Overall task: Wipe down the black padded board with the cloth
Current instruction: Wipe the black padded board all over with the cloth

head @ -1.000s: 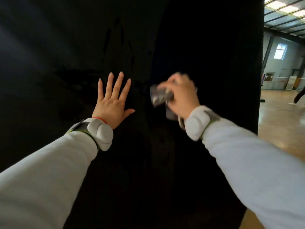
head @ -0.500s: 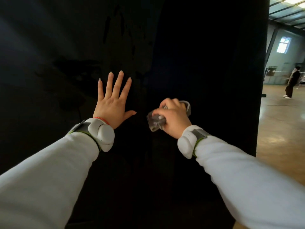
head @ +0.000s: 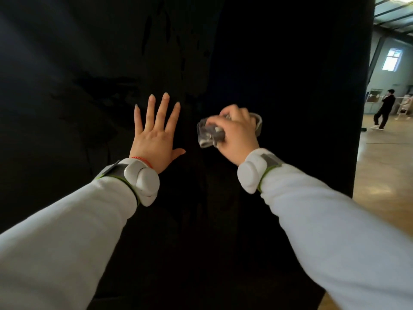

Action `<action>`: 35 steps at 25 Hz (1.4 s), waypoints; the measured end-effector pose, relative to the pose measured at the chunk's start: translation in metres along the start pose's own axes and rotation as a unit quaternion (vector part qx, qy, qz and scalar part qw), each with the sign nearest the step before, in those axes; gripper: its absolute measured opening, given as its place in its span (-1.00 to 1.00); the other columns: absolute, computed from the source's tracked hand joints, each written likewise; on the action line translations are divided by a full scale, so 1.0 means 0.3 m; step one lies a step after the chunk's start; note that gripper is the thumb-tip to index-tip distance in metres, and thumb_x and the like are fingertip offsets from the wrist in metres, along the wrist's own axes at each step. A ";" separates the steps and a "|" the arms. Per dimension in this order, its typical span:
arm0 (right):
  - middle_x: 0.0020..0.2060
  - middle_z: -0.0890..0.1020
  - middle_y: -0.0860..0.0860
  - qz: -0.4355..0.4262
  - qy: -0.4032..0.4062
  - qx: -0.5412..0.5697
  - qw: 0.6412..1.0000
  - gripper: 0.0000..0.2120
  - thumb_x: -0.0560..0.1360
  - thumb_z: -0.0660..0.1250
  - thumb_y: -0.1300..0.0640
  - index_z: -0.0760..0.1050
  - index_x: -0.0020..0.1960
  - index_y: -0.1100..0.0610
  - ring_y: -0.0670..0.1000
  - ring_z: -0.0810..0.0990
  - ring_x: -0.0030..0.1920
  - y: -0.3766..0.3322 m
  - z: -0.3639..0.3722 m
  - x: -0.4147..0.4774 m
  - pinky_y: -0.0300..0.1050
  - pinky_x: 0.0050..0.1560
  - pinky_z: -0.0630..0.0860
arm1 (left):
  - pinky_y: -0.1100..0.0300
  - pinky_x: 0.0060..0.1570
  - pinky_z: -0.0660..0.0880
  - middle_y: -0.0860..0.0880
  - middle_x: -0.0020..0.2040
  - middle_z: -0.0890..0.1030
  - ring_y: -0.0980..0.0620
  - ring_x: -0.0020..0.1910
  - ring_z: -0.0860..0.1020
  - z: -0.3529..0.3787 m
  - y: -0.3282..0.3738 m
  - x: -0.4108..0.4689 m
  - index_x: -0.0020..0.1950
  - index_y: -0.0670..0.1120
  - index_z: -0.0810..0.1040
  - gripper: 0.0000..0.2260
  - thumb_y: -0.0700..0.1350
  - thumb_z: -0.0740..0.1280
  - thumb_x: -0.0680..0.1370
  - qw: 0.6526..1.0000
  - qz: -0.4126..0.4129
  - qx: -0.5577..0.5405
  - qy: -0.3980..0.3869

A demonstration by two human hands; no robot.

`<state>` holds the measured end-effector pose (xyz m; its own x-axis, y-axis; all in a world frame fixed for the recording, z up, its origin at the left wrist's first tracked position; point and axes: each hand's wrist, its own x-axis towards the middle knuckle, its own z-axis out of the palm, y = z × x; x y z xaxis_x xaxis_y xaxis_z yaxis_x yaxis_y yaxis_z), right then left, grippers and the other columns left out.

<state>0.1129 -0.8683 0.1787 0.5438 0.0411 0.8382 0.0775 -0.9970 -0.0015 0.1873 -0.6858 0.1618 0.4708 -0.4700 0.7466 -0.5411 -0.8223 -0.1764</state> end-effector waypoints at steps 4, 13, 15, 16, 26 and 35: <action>-0.02 0.48 0.03 -0.044 -0.097 0.012 0.994 -0.68 0.25 0.48 0.21 0.61 -0.01 0.00 0.12 0.39 0.02 0.000 0.026 -0.131 -0.05 -0.05 0.16 | -0.20 0.37 -0.32 -0.13 0.52 -0.29 -0.20 0.47 -0.31 0.014 0.005 -0.040 0.51 -0.04 -0.28 -0.06 0.20 0.33 0.45 1.000 -0.006 0.000 -0.021; 0.12 0.43 0.05 0.039 0.028 -0.020 0.999 -0.61 0.35 0.32 0.23 0.54 0.15 -0.04 0.13 0.34 0.14 -0.016 -0.106 0.142 0.00 0.09 0.23 | -0.19 0.33 -0.37 -0.13 0.50 -0.34 -0.12 0.38 -0.45 0.027 -0.005 -0.037 0.42 -0.02 -0.41 -0.05 0.18 0.33 0.46 0.999 -0.006 -0.005 -0.046; 0.08 0.44 0.04 0.019 0.015 -0.021 0.999 -0.62 0.33 0.35 0.25 0.56 0.10 -0.04 0.13 0.35 0.10 -0.019 -0.052 0.101 -0.01 0.04 0.22 | -0.19 0.34 -0.36 -0.13 0.51 -0.31 -0.12 0.39 -0.43 0.026 -0.008 -0.037 0.45 -0.02 -0.37 -0.04 0.16 0.35 0.45 0.999 -0.003 -0.015 -0.036; 0.04 0.46 0.04 0.004 0.010 -0.010 1.000 -0.64 0.31 0.37 0.24 0.58 0.06 -0.03 0.13 0.37 0.06 -0.019 -0.028 0.061 -0.04 -0.01 0.19 | -0.19 0.35 -0.35 -0.12 0.52 -0.29 -0.13 0.42 -0.40 0.024 -0.007 -0.039 0.47 -0.02 -0.33 -0.04 0.15 0.37 0.44 0.999 0.000 -0.018 -0.031; -0.05 0.51 0.07 -0.067 -0.127 0.012 0.990 -0.74 0.29 0.38 0.18 0.62 -0.02 0.04 0.16 0.43 -0.01 0.002 -0.035 -0.118 0.02 -0.02 0.31 | -0.17 0.35 -0.36 -0.13 0.51 -0.31 -0.15 0.43 -0.38 0.029 -0.014 -0.074 0.42 0.00 -0.40 -0.05 0.16 0.34 0.46 0.998 -0.004 0.008 -0.055; -0.02 0.49 0.04 0.002 0.019 0.023 1.000 -0.68 0.27 0.41 0.25 0.60 -0.01 0.02 0.13 0.39 0.00 -0.027 0.043 -0.093 -0.09 -0.02 0.12 | -0.15 0.37 -0.34 -0.12 0.53 -0.22 -0.16 0.47 -0.30 0.038 -0.010 -0.080 0.52 -0.02 -0.22 -0.06 0.11 0.41 0.42 1.000 0.007 -0.021 -0.014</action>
<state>0.1078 -0.8605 0.1482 0.5115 0.0333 0.8586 0.1141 -0.9930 -0.0295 0.1855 -0.6758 0.1370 0.4825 -0.4907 0.7255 -0.5764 -0.8016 -0.1588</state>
